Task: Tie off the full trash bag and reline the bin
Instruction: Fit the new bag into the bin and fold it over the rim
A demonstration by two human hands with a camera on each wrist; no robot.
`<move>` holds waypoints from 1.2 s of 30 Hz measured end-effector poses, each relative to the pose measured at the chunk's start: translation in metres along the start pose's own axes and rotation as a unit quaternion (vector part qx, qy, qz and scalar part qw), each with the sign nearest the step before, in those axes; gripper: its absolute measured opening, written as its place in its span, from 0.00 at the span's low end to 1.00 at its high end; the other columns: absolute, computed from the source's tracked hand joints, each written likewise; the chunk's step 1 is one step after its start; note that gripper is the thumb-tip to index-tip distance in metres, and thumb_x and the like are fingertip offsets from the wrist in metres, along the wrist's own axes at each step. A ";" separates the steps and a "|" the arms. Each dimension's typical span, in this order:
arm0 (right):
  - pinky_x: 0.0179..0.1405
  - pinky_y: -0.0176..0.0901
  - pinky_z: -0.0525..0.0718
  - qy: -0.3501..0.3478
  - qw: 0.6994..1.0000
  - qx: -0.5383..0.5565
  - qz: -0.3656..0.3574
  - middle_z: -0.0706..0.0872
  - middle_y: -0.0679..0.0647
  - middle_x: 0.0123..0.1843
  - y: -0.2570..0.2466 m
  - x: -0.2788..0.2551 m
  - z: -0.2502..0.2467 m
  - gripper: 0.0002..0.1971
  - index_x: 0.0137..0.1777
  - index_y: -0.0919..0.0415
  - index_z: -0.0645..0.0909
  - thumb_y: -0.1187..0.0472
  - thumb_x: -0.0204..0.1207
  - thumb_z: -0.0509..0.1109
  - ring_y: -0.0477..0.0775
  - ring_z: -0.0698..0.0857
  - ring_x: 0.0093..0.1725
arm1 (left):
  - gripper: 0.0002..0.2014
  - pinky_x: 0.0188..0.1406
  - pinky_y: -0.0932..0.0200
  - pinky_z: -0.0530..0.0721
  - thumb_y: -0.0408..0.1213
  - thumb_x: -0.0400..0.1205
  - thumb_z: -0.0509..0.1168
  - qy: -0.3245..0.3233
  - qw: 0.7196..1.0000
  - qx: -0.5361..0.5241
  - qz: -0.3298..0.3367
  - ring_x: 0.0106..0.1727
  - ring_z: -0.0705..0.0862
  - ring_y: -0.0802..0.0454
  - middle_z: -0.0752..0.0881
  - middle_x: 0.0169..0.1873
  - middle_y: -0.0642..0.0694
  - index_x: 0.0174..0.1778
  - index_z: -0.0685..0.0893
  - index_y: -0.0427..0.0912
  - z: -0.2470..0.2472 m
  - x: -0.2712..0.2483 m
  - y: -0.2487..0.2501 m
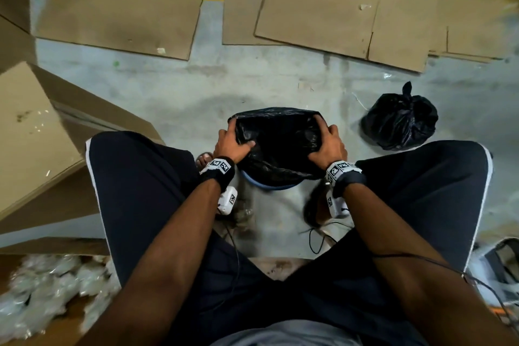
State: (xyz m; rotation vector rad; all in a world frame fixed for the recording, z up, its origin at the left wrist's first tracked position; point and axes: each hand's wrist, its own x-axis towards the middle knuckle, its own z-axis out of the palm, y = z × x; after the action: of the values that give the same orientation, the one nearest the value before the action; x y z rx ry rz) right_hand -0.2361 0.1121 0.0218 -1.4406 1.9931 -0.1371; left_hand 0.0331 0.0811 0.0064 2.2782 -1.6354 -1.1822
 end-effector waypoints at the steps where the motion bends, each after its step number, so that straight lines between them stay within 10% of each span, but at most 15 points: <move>1: 0.54 0.65 0.88 -0.007 1.000 -0.011 -0.001 0.71 0.56 0.65 0.001 -0.003 0.003 0.56 0.82 0.27 0.50 0.62 0.60 0.76 0.73 0.86 0.52 | 0.47 0.68 0.41 0.83 0.57 0.66 0.76 -0.006 1.000 -0.021 -0.007 0.64 0.84 0.32 0.81 0.65 0.38 0.81 0.59 0.67 0.001 0.000 -0.001; 6: 0.57 0.74 0.84 -0.009 0.998 -0.040 0.042 0.72 0.58 0.69 0.011 -0.015 0.016 0.59 0.81 0.27 0.39 0.60 0.63 0.78 0.76 0.86 0.56 | 0.51 0.56 0.37 0.85 0.41 0.73 0.75 -0.025 0.989 0.137 0.044 0.58 0.86 0.28 0.83 0.59 0.34 0.85 0.50 0.67 0.001 -0.014 -0.010; 11: 0.55 0.72 0.86 -0.017 0.997 -0.069 0.044 0.70 0.60 0.64 0.026 -0.024 0.021 0.54 0.80 0.31 0.49 0.55 0.61 0.81 0.76 0.86 0.53 | 0.54 0.64 0.29 0.78 0.46 0.73 0.77 -0.038 0.973 0.226 0.013 0.68 0.75 0.26 0.68 0.69 0.32 0.84 0.45 0.70 0.002 -0.032 -0.036; 16: 0.63 0.65 0.80 0.082 0.987 -0.135 -0.001 0.68 0.61 0.70 0.000 -0.028 0.018 0.29 0.68 0.50 0.78 0.52 0.65 0.77 0.73 0.76 0.62 | 0.26 0.73 0.34 0.69 0.48 0.68 0.74 0.080 0.962 0.227 0.129 0.76 0.64 0.33 0.66 0.73 0.38 0.65 0.82 0.57 0.009 -0.041 -0.014; 22: 0.66 0.61 0.76 0.186 0.965 -0.127 -0.137 0.76 0.60 0.71 -0.030 -0.004 0.013 0.21 0.63 0.56 0.81 0.62 0.69 0.71 0.68 0.75 0.69 | 0.16 0.74 0.38 0.69 0.33 0.66 0.68 0.162 0.949 0.160 0.217 0.75 0.67 0.37 0.74 0.70 0.41 0.50 0.82 0.47 0.008 -0.016 0.029; 30: 0.57 0.58 0.80 0.074 0.969 -0.100 -0.214 0.85 0.53 0.63 -0.053 0.065 0.025 0.17 0.70 0.49 0.80 0.57 0.81 0.67 0.64 0.86 0.57 | 0.18 0.59 0.45 0.81 0.38 0.75 0.71 0.008 0.958 0.173 0.231 0.62 0.82 0.37 0.88 0.54 0.43 0.62 0.84 0.51 0.011 0.061 0.056; 36: 0.41 0.56 0.87 0.032 0.989 0.072 -0.129 0.90 0.56 0.37 -0.048 0.113 0.028 0.07 0.58 0.47 0.75 0.52 0.83 0.64 0.66 0.86 0.40 | 0.13 0.56 0.48 0.86 0.34 0.78 0.63 -0.038 0.976 -0.012 0.214 0.53 0.88 0.42 0.91 0.49 0.46 0.55 0.83 0.53 0.017 0.097 0.057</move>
State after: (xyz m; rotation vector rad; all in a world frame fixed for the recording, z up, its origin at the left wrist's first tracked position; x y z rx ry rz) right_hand -0.2005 0.0025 -0.0293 -1.6098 1.7982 -0.4352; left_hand -0.0097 -0.0189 -0.0285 1.7516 -1.9917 -1.1782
